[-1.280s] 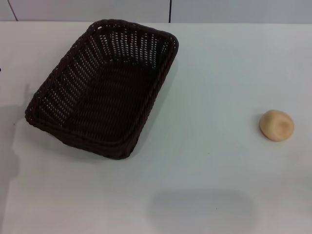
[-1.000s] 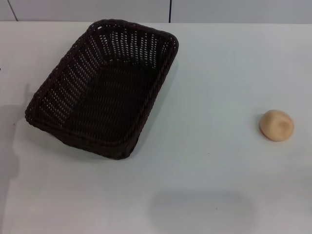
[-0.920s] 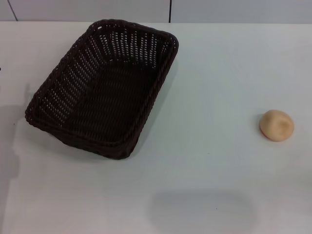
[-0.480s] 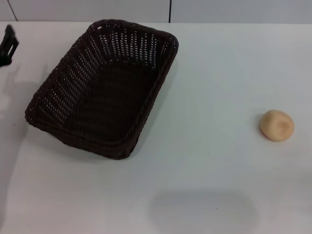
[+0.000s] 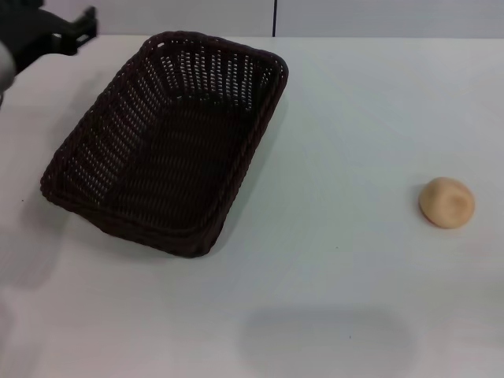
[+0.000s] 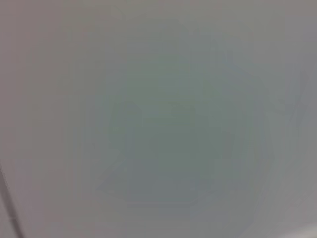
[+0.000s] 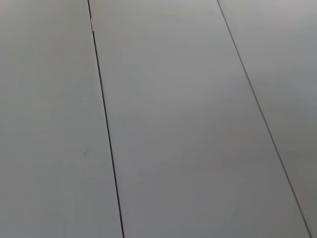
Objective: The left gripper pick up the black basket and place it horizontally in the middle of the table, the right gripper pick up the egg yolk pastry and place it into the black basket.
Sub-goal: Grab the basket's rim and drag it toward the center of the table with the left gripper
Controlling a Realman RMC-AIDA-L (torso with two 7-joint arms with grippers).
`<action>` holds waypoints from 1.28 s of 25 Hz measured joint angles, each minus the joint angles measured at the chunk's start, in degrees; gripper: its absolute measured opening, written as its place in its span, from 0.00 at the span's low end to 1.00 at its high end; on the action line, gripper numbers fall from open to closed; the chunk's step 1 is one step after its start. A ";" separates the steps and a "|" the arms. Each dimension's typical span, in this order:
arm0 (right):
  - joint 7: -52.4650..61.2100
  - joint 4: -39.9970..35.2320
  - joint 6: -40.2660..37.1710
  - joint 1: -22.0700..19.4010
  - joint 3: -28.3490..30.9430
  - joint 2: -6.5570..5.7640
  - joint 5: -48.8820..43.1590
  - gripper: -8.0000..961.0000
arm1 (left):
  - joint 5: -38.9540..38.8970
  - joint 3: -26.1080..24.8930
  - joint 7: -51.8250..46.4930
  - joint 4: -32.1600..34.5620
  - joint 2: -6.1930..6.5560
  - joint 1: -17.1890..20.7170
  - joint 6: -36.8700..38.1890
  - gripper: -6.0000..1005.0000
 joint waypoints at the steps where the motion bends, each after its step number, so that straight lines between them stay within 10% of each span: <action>1: 0.00 0.00 0.00 -0.01 -0.01 0.00 0.00 0.78 | 0.24 -0.71 1.69 -1.94 -0.37 -0.55 -4.59 0.75; 8: 0.00 -0.07 0.16 -0.19 -0.02 0.00 0.00 0.78 | 0.12 -14.40 20.28 -15.21 -10.07 -7.07 -39.91 0.75; 14: 0.00 -0.21 0.20 -0.34 -0.16 0.01 0.00 0.78 | 1.03 -18.53 19.25 -14.03 -10.03 -15.35 -56.24 0.74; 32: 0.00 -0.09 0.25 -0.19 -0.73 -0.08 0.00 0.78 | 4.46 -22.92 19.32 8.59 -9.75 -28.55 -59.35 0.70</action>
